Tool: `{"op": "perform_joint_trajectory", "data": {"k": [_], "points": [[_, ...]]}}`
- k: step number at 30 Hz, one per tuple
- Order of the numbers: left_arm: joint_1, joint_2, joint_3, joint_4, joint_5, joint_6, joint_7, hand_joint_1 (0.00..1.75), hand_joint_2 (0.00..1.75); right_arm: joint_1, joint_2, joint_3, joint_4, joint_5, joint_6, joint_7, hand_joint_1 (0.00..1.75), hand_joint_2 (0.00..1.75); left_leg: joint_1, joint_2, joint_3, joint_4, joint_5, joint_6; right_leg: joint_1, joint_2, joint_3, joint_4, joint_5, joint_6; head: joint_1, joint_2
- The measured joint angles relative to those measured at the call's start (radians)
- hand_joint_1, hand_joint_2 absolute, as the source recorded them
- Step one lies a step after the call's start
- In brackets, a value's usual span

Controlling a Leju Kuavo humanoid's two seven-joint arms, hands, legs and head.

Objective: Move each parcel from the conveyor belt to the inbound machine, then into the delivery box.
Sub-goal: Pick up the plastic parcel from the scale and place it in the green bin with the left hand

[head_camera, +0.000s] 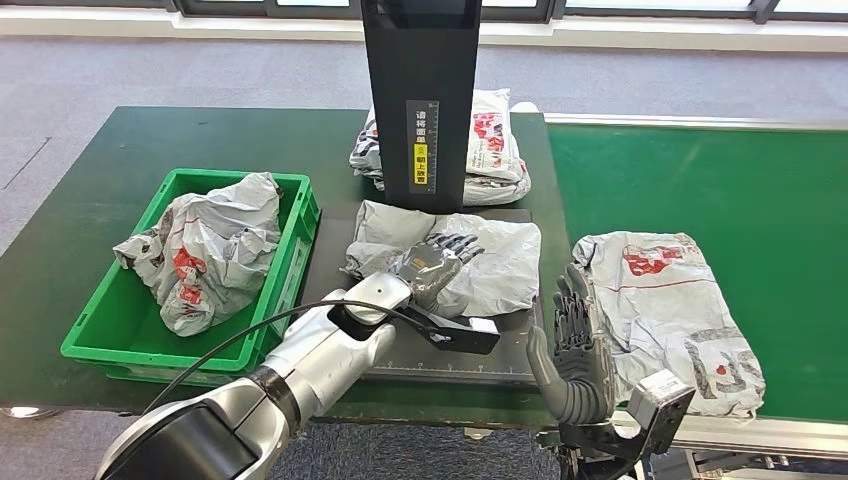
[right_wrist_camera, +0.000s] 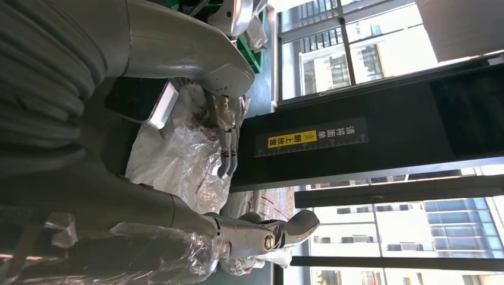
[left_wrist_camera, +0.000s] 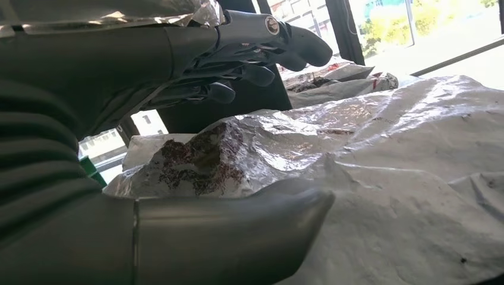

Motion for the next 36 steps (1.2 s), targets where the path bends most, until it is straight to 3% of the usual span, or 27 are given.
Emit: {"op": "perform_joint_trajectory", "data": {"k": [28,33,36], "points": [[-0.008,-0.007,-0.018,0.052,0.001,-0.031,0.008,0.00,1.75,-0.011,0.000,0.000,0.001,0.009,0.015,0.011,0.00,1.75,0.000,0.000,0.000,0.000,0.000,0.000,0.000,0.000,0.000,0.000,0.000,0.000,0.000,0.000],[-0.038,-0.004,-0.054,0.090,-0.065,-0.209,0.074,0.00,1.75,-0.024,0.000,0.001,0.017,0.011,0.016,0.011,0.00,1.75,0.000,0.000,0.000,0.000,0.000,0.000,0.000,0.000,0.000,0.000,0.000,0.000,0.000,0.000],[-0.048,0.000,-0.072,0.111,-0.073,-0.284,0.041,0.00,1.75,-0.036,0.000,0.004,0.034,0.011,0.016,0.011,0.00,1.75,0.000,0.000,0.000,0.000,0.000,0.000,0.000,-0.001,0.001,0.000,0.000,0.000,0.000,0.000]]}}
